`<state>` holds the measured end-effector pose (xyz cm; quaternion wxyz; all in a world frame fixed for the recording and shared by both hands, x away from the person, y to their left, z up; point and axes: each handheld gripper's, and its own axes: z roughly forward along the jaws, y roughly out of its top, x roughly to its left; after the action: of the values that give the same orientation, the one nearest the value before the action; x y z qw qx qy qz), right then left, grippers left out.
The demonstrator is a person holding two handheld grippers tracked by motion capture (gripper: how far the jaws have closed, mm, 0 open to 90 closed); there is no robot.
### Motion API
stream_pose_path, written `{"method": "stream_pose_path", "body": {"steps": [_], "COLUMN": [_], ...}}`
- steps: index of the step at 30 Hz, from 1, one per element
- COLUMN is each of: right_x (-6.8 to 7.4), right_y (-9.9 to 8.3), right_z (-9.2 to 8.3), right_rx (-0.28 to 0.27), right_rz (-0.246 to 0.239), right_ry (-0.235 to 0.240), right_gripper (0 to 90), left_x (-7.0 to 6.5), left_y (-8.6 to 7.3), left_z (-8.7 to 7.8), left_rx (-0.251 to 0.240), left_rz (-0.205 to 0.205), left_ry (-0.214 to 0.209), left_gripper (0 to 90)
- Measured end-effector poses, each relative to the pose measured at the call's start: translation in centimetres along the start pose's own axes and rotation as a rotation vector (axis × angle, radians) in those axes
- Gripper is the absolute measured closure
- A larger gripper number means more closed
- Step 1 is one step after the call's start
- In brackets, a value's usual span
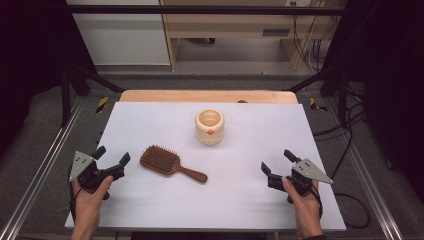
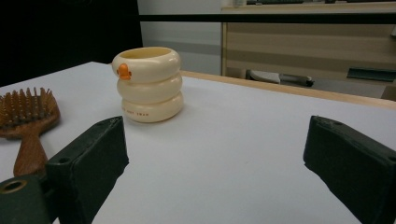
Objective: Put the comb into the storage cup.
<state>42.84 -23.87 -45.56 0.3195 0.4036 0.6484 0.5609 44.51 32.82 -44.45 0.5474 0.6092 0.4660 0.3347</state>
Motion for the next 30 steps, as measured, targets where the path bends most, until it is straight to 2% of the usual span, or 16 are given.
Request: {"method": "stream_pose_path", "body": {"steps": [2, 3, 6, 7, 8, 9, 10, 11, 14, 16, 21, 23, 25, 28, 30], "right_x": [0.0, 0.0, 0.0, 0.0, 0.0, 0.0, 0.0, 0.0, 0.0, 0.1, 0.1, 0.1, 0.1, 0.1, 0.1], "right_y": [0.0, 0.0, 0.0, 0.0, 0.0, 0.0, 0.0, -0.1, -0.1, -0.1, -0.1, -0.2, -0.2, -0.3, -0.3], "right_z": [0.0, 0.0, 0.0, 0.0, 0.0, 0.1, 0.1, 0.1, 0.2, 0.2, 0.2, 0.2, 0.1, 0.2, 0.2], "right_rx": [0.0, -0.001, 0.0, 0.0, 0.001, 0.005, 0.008, 0.008, 0.009, 0.015, 0.019, 0.022, 0.022, 0.03, 0.036], "right_rz": [-0.002, -0.001, 0.001, 0.001, 0.001, -0.002, -0.004, -0.006, -0.01, -0.008, -0.009, -0.013, -0.011, -0.011, -0.013], "right_ry": [-0.002, -0.003, -0.008, -0.008, -0.009, -0.01, -0.01, -0.01, -0.008, -0.008, -0.013, -0.013, -0.013, -0.014, -0.013], "right_gripper": [6.5, 6.5, 6.5, 6.5, 6.5, 6.5, 6.5, 6.5, 6.6, 6.7, 6.8, 6.8, 7.0, 7.2, 7.3], "left_x": [0.3, 0.6, 1.2, 1.2, 1.2, 1.1, 1.1, 0.9, 0.9, 1.0, 1.0, 0.9, 0.7, 0.4, 0.3], "left_y": [0.4, 0.6, 1.1, 1.1, 1.1, 0.9, 0.9, 0.7, 0.3, 0.0, -0.3, -0.3, -0.3, -0.4, -0.5], "left_z": [1.0, 1.6, 3.1, 3.1, 3.5, 3.9, 3.9, 4.0, 3.8, 3.6, 3.6, 3.5, 3.3, 3.4, 3.5], "left_rx": [0.014, 0.015, 0.049, 0.049, 0.065, 0.085, 0.085, 0.112, 0.116, 0.13, 0.169, 0.18, 0.191, 0.204, 0.221], "left_rz": [0.017, 0.013, -0.037, -0.037, -0.036, -0.015, -0.015, 0.003, 0.004, 0.003, 0.022, 0.034, 0.069, 0.086, 0.087], "left_ry": [0.005, 0.007, 0.018, 0.018, 0.026, 0.056, 0.056, 0.062, 0.069, 0.067, 0.071, 0.077, 0.105, 0.1, 0.081], "left_gripper": [4.9, 5.0, 7.7, 8.5, 8.5, 9.6, 11.0, 12.1, 14.8, 24.4, 40.8, 44.3, 54.0, 61.5, 67.0]}}
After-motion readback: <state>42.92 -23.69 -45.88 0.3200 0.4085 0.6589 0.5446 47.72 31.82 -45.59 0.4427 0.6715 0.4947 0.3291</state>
